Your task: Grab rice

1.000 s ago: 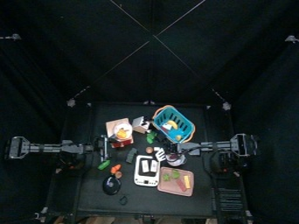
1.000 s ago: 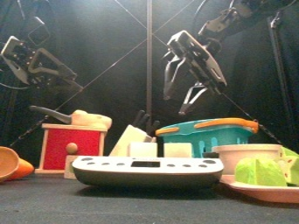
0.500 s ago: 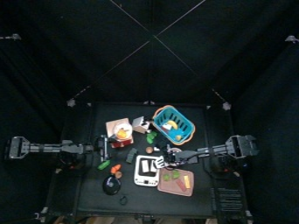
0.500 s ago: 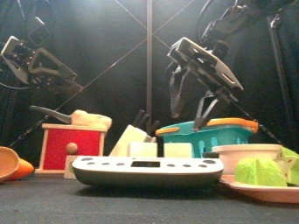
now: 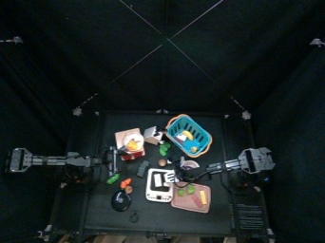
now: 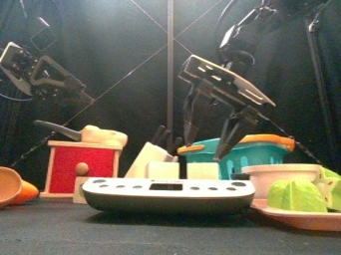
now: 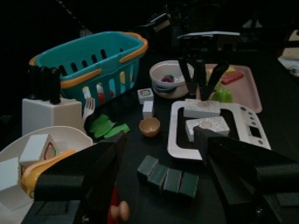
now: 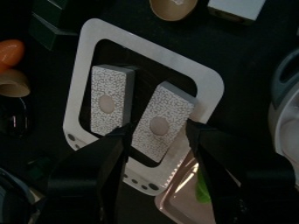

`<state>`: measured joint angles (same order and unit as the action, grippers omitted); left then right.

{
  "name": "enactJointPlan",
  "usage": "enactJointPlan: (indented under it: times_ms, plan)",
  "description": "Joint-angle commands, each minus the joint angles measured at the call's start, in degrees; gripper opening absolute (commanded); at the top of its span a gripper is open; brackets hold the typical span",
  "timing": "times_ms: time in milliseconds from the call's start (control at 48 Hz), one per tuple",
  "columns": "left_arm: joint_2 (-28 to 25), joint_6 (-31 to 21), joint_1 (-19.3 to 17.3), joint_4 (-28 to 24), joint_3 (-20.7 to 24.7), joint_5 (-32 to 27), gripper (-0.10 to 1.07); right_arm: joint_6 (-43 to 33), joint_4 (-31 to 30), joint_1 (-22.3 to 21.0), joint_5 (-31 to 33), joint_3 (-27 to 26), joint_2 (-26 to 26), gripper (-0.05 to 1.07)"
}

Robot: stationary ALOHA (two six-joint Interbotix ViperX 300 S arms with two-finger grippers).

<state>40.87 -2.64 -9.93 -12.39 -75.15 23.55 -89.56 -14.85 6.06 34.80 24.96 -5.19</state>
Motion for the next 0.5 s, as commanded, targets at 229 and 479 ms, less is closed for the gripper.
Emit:
enactJointPlan:
  times_ms: [229,479]
  plan:
    - [-0.2,-0.1,-0.4,-1.1,1.2,-0.5,0.96,1.5,-1.0,0.6,9.1,-5.2,2.3,0.87]
    - [-0.2,-0.3,-0.4,-1.0,1.0,-0.5,0.96,1.1,-1.1,1.2,9.2,-5.2,1.0,0.88]
